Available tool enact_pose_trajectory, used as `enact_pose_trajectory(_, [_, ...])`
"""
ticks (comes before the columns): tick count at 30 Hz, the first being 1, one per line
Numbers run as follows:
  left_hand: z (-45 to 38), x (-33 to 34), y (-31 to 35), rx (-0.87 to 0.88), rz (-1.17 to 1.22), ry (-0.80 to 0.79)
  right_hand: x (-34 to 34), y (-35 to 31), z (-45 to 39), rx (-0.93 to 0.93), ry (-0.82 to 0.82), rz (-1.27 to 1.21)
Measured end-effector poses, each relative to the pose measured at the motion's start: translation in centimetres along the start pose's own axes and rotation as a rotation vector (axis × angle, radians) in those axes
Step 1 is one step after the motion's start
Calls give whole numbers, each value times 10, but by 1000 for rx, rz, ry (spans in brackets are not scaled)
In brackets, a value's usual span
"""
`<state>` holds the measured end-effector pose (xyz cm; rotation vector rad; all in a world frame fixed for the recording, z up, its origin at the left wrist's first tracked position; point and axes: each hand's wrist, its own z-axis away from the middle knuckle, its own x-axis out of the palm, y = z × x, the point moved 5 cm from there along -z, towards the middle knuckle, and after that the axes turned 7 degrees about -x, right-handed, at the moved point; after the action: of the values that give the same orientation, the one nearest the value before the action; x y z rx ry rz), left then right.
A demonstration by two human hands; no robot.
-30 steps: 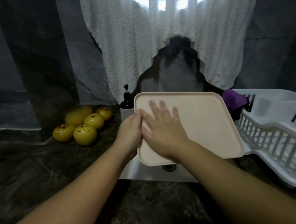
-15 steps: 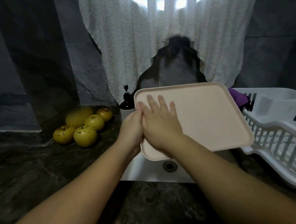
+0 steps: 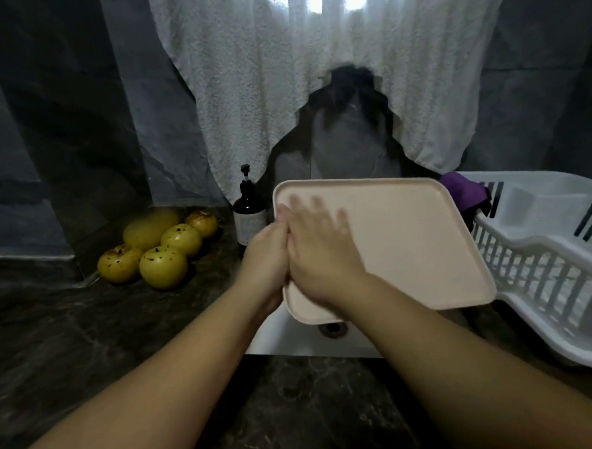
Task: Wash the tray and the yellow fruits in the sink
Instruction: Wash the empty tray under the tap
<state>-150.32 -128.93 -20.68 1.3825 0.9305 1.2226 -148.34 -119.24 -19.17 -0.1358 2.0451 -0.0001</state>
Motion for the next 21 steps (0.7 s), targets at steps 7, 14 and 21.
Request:
enact_pose_trajectory(7, [-6,-52,11,-26,-3,153,-10,85,30,-25,-144,82])
enact_pose_trajectory(14, [2,-15,0,-32,3,-14,-15,78,5,430,-11,-53])
enact_pose_trajectory(21, [-3,-34,-6,-73,95,53,5,28,28,-249,-137,82])
